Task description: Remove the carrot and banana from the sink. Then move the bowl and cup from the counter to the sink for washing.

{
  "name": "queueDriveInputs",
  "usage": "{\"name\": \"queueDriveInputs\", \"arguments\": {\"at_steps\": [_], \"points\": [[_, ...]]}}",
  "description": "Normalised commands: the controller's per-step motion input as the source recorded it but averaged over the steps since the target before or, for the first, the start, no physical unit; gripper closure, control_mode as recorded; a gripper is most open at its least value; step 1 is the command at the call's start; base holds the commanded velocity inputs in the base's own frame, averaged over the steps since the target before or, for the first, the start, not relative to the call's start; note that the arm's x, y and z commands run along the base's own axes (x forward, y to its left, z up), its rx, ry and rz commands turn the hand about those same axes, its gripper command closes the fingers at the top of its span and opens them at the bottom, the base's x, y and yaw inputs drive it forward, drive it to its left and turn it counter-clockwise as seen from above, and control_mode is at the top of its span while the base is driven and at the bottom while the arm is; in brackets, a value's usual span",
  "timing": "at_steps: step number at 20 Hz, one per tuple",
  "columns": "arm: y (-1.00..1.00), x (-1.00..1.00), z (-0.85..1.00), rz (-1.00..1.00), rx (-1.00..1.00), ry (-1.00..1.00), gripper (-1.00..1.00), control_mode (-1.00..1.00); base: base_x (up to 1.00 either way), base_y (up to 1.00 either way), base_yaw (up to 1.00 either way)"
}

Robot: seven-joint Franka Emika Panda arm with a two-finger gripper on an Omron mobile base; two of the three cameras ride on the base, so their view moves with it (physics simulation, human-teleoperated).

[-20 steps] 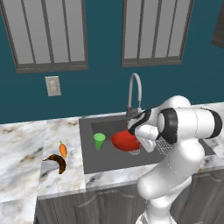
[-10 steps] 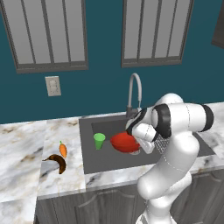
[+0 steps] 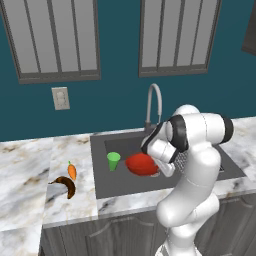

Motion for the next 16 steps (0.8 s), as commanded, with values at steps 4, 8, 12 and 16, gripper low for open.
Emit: {"name": "queueDriveInputs", "arguments": {"at_steps": [4, 8, 12, 16], "points": [[0.0, 0.15, -0.19, 0.02, 0.0, 0.0, 1.0, -1.0, 0.0, 0.0, 0.0], [0.0, 0.14, -0.19, 0.03, 0.0, 0.0, 1.0, -1.0, 0.0, 0.0, 0.0], [-0.01, 0.17, -0.17, 0.05, 0.0, 0.0, 1.0, -1.0, 0.0, 0.0, 0.0], [-0.01, 0.15, -0.2, 0.05, 0.0, 0.0, 1.0, -1.0, 0.0, 0.0, 0.0]]}}
